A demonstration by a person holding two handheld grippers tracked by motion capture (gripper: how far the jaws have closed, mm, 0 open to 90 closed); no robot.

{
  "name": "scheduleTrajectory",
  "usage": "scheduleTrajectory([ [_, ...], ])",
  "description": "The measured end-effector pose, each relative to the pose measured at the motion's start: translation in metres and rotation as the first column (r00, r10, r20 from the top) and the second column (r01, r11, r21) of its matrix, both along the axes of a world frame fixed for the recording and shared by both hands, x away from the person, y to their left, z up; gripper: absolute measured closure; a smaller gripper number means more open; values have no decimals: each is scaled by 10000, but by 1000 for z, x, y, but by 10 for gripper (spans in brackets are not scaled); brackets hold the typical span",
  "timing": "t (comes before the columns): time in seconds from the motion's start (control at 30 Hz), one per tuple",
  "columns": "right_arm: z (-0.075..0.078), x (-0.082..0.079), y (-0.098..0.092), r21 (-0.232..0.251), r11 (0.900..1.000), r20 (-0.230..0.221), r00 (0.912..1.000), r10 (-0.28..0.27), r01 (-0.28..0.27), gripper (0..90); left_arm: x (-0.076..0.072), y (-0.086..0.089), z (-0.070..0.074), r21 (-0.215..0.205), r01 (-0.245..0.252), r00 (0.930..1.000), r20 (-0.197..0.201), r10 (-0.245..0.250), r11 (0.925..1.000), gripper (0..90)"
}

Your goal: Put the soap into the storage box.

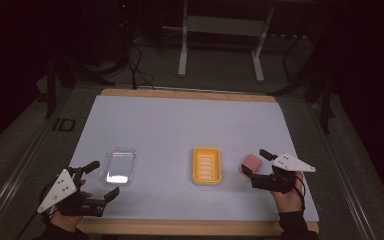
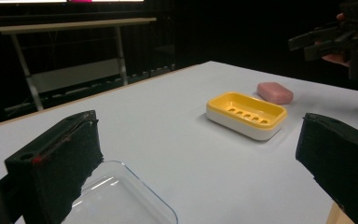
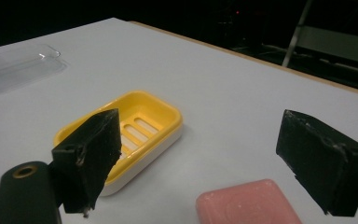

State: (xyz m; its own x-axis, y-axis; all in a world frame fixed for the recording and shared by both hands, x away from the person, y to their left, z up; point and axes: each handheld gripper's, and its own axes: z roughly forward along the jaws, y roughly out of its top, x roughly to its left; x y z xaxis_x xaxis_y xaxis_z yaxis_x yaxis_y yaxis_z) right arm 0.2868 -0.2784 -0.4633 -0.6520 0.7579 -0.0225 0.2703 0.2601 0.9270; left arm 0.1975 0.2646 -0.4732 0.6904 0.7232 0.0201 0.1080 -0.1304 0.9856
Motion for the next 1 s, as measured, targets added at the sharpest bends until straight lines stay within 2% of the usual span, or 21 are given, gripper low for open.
scheduleTrajectory([
  [0.13,0,0,0,-32,10000,-30,10000,59,-59,138,0,-1,0,10,40,10000,-50,-40,10000,4],
  [0.3,-2,2,1,-103,9995,-369,9989,291,-295,136,0,-2,0,115,55,10000,-82,-54,9999,4],
  [0.4,-3,3,3,-357,9988,-494,9982,328,-346,136,0,-2,0,131,46,10000,-82,-45,9999,4],
  [0.43,-4,4,3,-389,9985,-600,9976,356,-380,136,0,-2,0,137,43,10000,-85,-42,9999,4],
  [0.47,-4,6,4,-223,9986,-1009,9939,455,-480,137,0,-2,0,140,30,10000,-77,-29,9999,4],
  [0.5,-4,6,4,-223,9986,-1009,9939,455,-480,137,0,-2,0,144,23,10000,-82,-22,9999,4],
  [0.53,-4,8,4,-219,9985,-1193,9918,468,-498,137,0,-2,0,137,2,10000,-88,-1,9999,4],
  [0.57,-5,9,5,-434,9981,-1465,9886,358,-426,139,0,-1,0,66,-36,9999,-98,37,10000,4],
  [0.6,-5,9,5,-434,9981,-1465,9886,358,-426,139,0,-1,0,66,-36,9999,-98,37,10000,4],
  [0.67,-7,10,7,-456,9966,-1890,9802,586,-684,140,1,-1,0,44,-63,9999,-108,63,10000,4],
  [0.7,-10,11,11,-1156,9911,-2165,9755,403,-667,142,1,-1,0,57,-70,9999,-129,71,10000,4],
  [0.73,-10,11,11,-1156,9911,-2165,9755,403,-667,142,1,-2,0,84,-56,9999,-141,57,9999,4],
  [0.77,-13,13,12,-1101,9910,-2633,9636,451,-764,141,1,-2,0,127,-51,9999,-135,53,9999,4],
  [0.8,-13,13,12,-1101,9910,-2633,9636,451,-764,141,1,-3,-1,123,-52,9999,-137,54,9999,4],
  [0.83,-13,14,12,-1359,9870,-2915,9556,426,-854,141,1,-3,-1,149,-43,9999,-147,45,9999,4],
  [0.87,-13,14,12,-1359,9870,-2915,9556,426,-854,141,1,-3,-1,159,-38,9999,-143,40,9999,4],
  [0.9,-15,15,12,-2000,9755,-3019,9529,279,-920,141,1,-3,-1,185,-35,9999,-146,38,9998,4],
  [0.93,-15,15,12,-2000,9755,-3019,9529,279,-920,141,1,-3,-1,222,-44,9999,-148,47,9997,4],
  [0.97,-18,16,11,-2284,9675,-3342,9421,266,-1084,141,1,-3,-1,206,-67,9999,-152,70,9998,4],
  [1.0,-18,16,11,-2284,9675,-3342,9421,266,-1084,141,1,-3,-1,206,-67,9999,-152,70,9998,4],
])
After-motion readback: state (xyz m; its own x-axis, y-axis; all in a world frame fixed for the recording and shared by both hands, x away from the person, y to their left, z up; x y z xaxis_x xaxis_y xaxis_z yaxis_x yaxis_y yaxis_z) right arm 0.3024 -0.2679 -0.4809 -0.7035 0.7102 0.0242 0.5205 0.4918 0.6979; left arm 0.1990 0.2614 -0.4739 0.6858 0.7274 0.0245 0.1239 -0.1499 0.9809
